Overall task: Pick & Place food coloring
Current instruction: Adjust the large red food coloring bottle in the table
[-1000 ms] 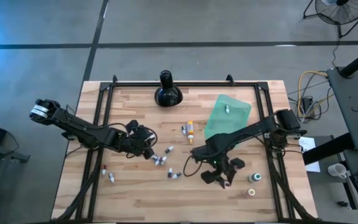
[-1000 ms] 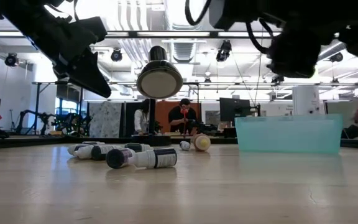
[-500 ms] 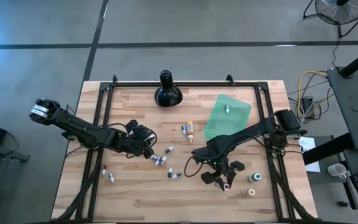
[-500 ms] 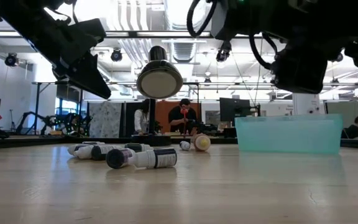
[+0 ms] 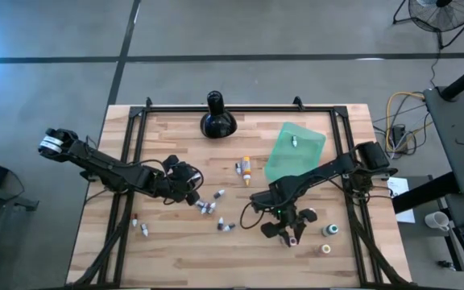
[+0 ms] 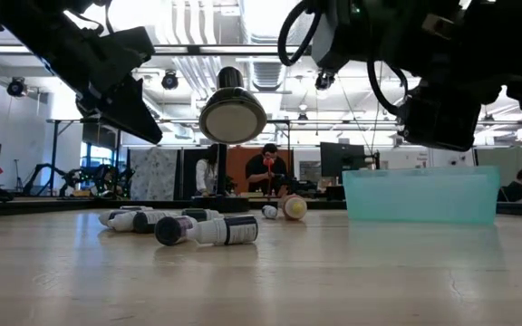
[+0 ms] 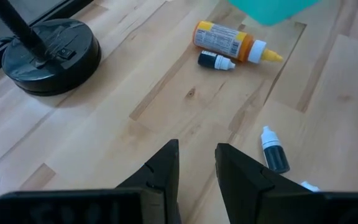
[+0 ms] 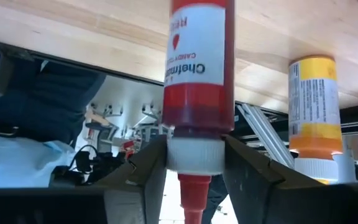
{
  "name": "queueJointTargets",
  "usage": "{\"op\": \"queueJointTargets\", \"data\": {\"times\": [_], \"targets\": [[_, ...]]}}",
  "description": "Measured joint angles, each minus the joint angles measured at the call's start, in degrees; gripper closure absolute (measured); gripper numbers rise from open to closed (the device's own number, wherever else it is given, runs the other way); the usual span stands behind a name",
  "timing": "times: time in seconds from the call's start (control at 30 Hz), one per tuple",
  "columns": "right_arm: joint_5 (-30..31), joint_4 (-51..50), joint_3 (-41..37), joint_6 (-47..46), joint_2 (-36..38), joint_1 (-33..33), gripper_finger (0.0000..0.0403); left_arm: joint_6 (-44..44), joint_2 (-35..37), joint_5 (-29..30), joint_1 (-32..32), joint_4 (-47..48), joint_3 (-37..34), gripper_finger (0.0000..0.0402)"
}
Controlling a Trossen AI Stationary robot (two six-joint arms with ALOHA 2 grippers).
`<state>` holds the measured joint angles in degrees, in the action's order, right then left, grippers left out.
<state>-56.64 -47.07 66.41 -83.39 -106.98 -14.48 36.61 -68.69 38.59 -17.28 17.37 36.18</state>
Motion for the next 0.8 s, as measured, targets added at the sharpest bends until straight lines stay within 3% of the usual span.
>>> {"op": "queueJointTargets", "data": {"times": [0.8], "targets": [[4.52, 1.21, 4.1, 1.51, 0.02, -0.26, 0.0264, 0.5, 0.0, 0.02, 0.02, -0.01, 0.0, 0.0321]]}}
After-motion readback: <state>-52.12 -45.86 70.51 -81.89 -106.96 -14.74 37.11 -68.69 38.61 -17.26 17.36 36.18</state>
